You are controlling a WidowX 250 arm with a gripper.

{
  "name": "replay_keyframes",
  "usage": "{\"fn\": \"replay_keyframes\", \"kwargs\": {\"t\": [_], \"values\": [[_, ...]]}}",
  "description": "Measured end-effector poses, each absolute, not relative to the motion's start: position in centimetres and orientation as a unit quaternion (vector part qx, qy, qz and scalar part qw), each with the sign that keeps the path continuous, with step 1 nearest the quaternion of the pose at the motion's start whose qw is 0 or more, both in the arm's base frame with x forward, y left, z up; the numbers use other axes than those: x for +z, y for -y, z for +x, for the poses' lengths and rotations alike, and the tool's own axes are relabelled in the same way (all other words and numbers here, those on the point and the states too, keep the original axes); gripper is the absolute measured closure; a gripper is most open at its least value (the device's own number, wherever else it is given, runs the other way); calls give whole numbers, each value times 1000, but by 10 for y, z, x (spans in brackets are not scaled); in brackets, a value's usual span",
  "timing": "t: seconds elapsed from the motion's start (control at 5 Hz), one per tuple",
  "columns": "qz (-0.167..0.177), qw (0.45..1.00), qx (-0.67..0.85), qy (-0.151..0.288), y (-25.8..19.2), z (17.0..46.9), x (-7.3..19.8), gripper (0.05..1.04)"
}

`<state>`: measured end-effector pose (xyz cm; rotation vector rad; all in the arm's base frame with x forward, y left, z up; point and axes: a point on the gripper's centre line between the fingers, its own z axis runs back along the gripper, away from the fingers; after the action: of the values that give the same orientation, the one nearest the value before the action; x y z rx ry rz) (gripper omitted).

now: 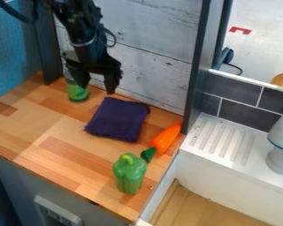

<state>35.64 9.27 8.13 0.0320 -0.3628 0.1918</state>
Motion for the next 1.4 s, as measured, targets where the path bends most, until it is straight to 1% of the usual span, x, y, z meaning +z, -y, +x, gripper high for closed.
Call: {"fn": "replay_keyframes", "kwargs": {"t": [0.2,0.4,0.6,0.8,1.0,1.2,1.4], "values": [[25,980,91,178,-98,368,58,83],[23,981,91,167,-101,376,36,83],[12,982,95,166,-100,382,20,83],[10,978,118,172,-101,385,11,83],[11,978,137,157,-103,383,-6,83],[17,977,144,159,-106,384,-7,83],[17,975,161,153,-111,376,-10,83]]}}
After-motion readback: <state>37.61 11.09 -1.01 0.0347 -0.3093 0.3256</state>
